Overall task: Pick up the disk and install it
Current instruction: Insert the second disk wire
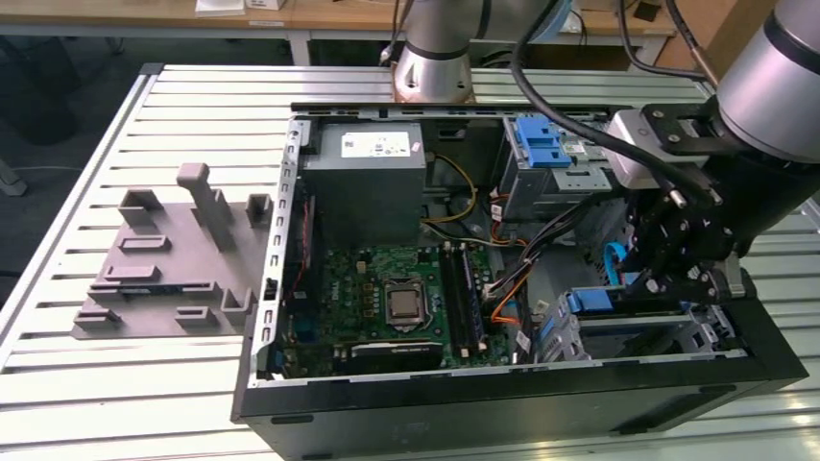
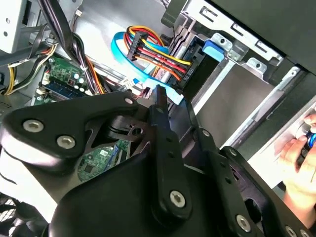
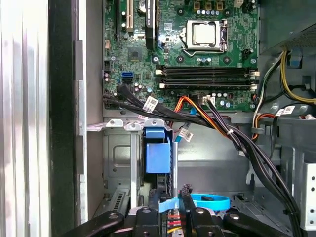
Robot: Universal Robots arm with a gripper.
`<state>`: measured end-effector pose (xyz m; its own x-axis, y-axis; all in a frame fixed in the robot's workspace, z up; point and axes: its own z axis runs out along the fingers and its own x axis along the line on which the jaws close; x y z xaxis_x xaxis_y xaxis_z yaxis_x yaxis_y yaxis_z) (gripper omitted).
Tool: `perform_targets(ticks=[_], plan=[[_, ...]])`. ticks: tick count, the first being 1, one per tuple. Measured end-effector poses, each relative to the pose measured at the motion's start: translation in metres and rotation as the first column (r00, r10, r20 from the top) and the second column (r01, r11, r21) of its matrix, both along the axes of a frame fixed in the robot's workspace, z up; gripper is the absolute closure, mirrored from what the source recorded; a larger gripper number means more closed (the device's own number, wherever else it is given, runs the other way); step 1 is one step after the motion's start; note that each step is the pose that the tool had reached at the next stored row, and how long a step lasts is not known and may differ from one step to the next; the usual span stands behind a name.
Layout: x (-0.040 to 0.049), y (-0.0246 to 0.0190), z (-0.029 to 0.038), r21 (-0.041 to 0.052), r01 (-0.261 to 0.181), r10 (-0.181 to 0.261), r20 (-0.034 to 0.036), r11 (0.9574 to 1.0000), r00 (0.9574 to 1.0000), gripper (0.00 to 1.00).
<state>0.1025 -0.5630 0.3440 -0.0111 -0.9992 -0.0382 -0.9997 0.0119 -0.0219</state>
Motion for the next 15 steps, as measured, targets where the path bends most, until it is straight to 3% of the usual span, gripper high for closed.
perform_targets(ticks=[4,6,15], plan=[[0.0000,0.0000,0.0026,0.0014,0.000,0.000,-0.0004,1.0000,1.0000,0.77],[0.0000,0.0000,0.0027,0.0015,0.000,0.000,-0.0004,1.0000,1.0000,0.89],[0.0000,0.0000,0.0028,0.0017,0.000,0.000,-0.0004,1.0000,1.0000,0.89]])
